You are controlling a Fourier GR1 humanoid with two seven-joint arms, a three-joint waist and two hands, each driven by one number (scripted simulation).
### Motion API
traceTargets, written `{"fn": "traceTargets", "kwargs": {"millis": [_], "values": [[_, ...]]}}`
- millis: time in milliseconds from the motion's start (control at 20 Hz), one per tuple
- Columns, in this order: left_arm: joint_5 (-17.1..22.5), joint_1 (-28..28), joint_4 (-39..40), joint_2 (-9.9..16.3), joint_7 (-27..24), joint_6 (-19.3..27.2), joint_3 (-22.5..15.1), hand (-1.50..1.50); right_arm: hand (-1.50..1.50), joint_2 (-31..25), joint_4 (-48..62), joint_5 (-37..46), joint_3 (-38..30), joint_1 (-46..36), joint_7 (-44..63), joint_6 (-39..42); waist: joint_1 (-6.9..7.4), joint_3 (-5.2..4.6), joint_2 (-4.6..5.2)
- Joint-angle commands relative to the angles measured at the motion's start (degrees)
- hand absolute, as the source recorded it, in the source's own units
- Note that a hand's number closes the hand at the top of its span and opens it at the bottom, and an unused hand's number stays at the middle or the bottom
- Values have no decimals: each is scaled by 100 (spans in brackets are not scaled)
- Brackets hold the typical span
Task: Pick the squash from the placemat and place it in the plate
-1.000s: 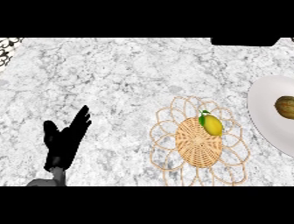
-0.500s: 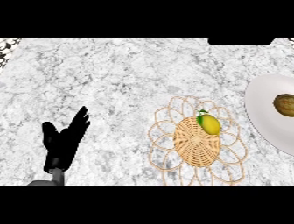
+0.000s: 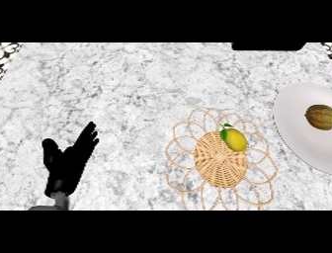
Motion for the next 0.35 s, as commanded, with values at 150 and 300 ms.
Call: {"fn": "traceTargets", "kwargs": {"millis": [150, 300], "values": [[-33, -13, -35, -63, 71, 54, -21, 0, -150, -13, -45, 72, 107, 672, -1289, 648, -50, 1, -17], [51, -183, 77, -30, 51, 30, 126, 0, -150, -78, -61, 1, 84, 688, -1199, 720, -58, -4, -19]]}}
